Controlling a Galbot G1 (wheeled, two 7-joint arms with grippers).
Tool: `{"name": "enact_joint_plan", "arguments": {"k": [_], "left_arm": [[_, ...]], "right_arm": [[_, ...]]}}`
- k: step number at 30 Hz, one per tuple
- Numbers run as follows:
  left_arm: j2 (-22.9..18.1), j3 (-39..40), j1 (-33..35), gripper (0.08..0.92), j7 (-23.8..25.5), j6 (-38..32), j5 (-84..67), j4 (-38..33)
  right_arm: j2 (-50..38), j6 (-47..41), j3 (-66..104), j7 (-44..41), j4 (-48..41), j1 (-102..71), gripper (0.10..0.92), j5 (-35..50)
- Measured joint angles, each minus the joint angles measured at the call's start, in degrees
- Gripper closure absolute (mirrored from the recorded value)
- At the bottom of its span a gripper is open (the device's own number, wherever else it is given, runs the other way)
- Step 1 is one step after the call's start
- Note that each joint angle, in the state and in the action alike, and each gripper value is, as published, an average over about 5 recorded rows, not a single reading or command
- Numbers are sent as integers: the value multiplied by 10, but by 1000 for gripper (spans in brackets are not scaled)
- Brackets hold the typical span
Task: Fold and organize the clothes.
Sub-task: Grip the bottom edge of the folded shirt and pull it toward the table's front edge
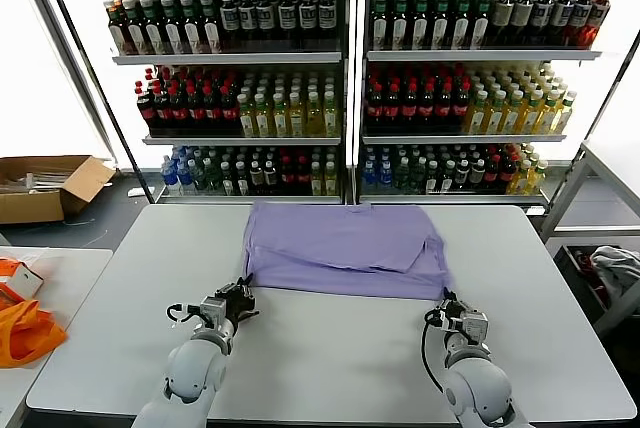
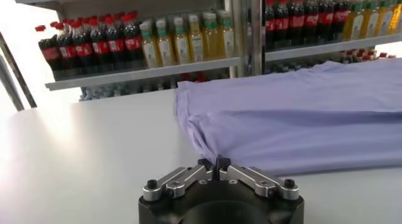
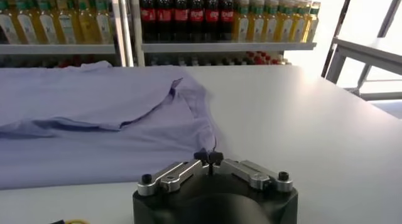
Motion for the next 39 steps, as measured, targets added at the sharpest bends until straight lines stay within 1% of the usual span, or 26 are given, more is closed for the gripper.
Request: {"name": "enact_joint_plan", "arguments": {"k": [6,11,24,31,39], "left_arm": [[-4,4,45,895,-7,2,13,-56],[1,1,93,895,-13,4,22,-111],[10,-12,256,895,-24,-9,42,-250],[7,-8,327,895,-27,-19,57,-282],[1,-18,362,895,-28,-28,65,-298]], "right_arm": [[-3,-5,15,11,55,-42,916,-4],[-13,-3,19,23,95,-91,916,-14],[-40,17,19,75,172,-234,916,-39],[-40,23,10,96,196,-280,916,-50],[-38,26,5,109,213,-305,916,-61]]}}
